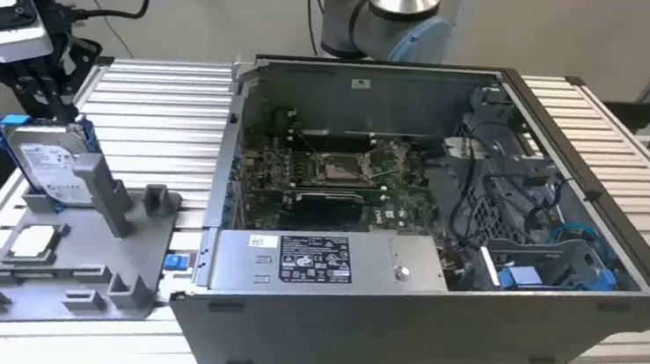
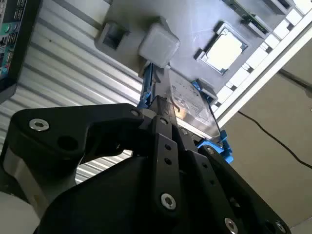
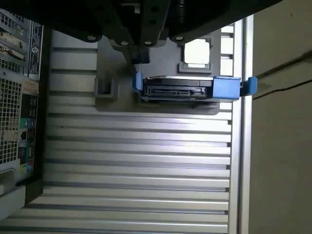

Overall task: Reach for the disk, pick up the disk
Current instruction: 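Reach for the disk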

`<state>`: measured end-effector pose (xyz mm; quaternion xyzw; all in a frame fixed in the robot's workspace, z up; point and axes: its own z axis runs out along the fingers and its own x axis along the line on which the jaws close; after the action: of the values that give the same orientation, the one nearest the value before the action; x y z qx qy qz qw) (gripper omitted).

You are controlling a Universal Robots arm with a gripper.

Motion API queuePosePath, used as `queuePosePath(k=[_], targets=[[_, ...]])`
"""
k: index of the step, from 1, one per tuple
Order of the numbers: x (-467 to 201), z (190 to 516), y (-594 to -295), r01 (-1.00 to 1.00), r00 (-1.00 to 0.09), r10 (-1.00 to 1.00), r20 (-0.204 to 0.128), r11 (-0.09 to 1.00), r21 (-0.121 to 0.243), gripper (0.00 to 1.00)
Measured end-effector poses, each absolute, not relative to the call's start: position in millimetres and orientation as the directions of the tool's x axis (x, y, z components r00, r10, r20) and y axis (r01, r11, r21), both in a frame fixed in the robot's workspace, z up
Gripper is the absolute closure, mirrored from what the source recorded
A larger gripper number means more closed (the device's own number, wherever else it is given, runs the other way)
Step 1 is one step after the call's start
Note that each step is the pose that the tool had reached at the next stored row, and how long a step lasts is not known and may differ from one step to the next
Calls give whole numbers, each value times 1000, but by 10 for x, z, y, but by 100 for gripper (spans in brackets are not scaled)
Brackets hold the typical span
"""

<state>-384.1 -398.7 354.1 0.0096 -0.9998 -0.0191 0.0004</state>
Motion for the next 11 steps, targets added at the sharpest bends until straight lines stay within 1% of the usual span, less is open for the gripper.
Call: queuePosePath(k=[11], targets=[[-3841,3541,-3987,-19,-1000,-19,1,999,38,100]])
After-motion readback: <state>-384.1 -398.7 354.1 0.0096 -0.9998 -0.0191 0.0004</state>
